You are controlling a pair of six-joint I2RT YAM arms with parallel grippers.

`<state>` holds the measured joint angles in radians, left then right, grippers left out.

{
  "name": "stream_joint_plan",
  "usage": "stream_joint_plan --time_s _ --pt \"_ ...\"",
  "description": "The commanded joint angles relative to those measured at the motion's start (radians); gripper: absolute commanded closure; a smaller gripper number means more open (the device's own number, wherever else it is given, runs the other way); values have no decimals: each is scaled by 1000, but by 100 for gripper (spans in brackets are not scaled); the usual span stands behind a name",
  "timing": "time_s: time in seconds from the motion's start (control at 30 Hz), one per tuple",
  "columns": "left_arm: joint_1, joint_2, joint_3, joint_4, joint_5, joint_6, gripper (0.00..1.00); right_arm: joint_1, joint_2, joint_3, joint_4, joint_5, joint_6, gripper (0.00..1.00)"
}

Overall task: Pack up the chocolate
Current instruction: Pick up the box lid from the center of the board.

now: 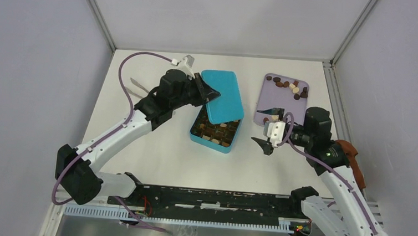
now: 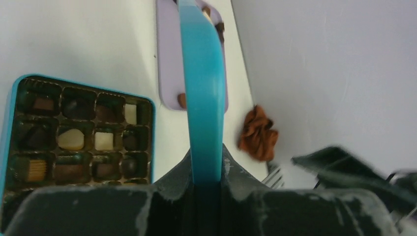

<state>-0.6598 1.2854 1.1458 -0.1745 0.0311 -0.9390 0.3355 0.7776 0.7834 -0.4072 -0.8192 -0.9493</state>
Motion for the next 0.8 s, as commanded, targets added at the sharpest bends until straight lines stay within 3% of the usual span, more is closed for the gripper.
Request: stream_joint_plan --time_s 0.0,0.07,0.2,0.23,0.4,0.5,0.67,0.77 --pt "39 -16 -72 122 402 408 98 -74 -9 -4 40 -197 220 2" --pt "72 -14 -98 167 511 449 98 -120 13 -35 200 -238 440 2" --pt "127 13 -135 331 764 476 98 -205 127 -169 791 -364 1086 2" --pt "133 38 -125 340 828 494 98 -211 167 -197 877 -355 1171 2" --pt "157 169 -49 340 1008 511 98 -251 240 -303 1035 -227 1324 2" --pt "176 220 -9 332 1037 532 98 -265 209 -399 1206 -174 1480 5" --pt "182 277 52 343 1070 521 98 -263 197 -466 1268 -68 1592 10" --pt "181 301 60 428 1093 452 98 -260 242 -497 1398 -81 1703 12"
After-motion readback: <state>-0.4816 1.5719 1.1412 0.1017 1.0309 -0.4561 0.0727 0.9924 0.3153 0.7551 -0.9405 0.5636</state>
